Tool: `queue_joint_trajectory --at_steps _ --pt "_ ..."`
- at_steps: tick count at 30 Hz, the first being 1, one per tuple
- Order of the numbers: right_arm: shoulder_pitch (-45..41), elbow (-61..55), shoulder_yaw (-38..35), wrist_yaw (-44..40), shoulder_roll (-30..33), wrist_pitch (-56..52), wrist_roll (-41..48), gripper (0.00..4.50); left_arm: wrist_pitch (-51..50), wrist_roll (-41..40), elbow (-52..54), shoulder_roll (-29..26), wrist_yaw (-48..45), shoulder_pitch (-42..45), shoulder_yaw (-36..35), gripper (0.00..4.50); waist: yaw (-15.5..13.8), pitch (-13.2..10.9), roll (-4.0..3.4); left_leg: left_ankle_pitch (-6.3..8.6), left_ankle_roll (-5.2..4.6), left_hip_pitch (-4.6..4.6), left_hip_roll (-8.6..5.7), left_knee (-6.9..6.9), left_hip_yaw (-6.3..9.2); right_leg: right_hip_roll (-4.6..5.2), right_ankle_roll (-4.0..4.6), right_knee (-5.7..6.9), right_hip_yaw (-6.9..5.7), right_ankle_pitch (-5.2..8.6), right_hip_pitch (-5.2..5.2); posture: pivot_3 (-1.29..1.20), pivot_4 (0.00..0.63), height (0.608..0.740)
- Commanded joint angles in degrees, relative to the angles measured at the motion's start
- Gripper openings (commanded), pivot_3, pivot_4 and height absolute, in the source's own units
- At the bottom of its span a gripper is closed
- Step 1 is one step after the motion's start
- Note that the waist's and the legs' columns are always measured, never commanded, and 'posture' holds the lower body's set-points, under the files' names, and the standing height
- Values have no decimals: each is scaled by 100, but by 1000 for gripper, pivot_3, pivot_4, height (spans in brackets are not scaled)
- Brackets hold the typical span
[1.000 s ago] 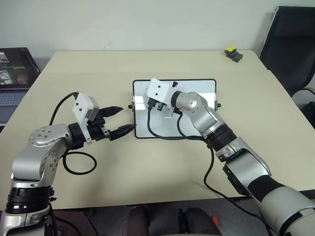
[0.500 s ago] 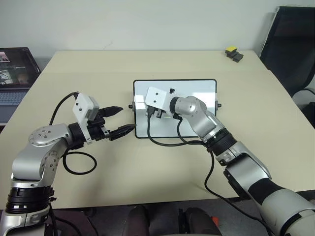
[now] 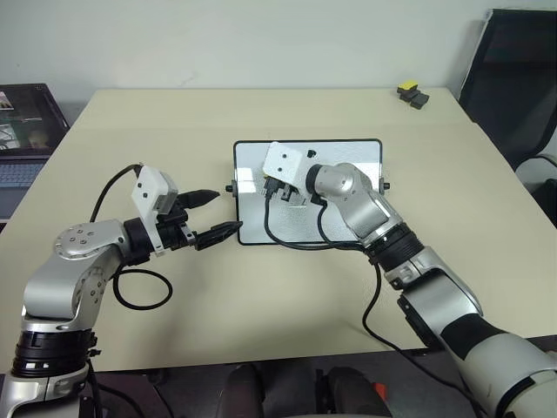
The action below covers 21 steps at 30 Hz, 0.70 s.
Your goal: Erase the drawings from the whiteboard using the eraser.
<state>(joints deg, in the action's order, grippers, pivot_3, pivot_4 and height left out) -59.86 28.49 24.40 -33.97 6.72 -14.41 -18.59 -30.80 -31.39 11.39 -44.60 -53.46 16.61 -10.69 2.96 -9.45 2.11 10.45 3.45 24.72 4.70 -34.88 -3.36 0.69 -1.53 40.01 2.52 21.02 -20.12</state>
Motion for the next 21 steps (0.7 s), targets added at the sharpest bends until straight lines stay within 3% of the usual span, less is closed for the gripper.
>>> queue_joint_trajectory --at_steps 1,7,14,21 --pt "155 158 179 -188 4 -73 -94 1280 69 -35 104 -17 -27 75 -55 4500 -1 0 0 0 0 0 0 0 0 0 0 0 0 0 1 0 150 740" --pt "264 -169 112 -322 57 -158 2 1280 75 -40 108 -11 -18 45 -70 4500 -2 1 1 0 0 -2 0 -3 3 0 0 1 -2 0 5 0 150 740" --pt "315 -2311 -1115 -372 330 -1268 829 1278 86 -52 104 14 -4 26 -80 4500 -75 -20 2 0 1 12 2 -1 0 1 0 -5 -3 0 -7 0 150 740" --pt "640 -3649 -1695 -247 763 -2104 1216 1278 124 -51 110 39 -14 51 -67 4500 -98 -20 2 1 1 13 2 3 -7 0 0 -13 -2 0 -11 0 150 740"
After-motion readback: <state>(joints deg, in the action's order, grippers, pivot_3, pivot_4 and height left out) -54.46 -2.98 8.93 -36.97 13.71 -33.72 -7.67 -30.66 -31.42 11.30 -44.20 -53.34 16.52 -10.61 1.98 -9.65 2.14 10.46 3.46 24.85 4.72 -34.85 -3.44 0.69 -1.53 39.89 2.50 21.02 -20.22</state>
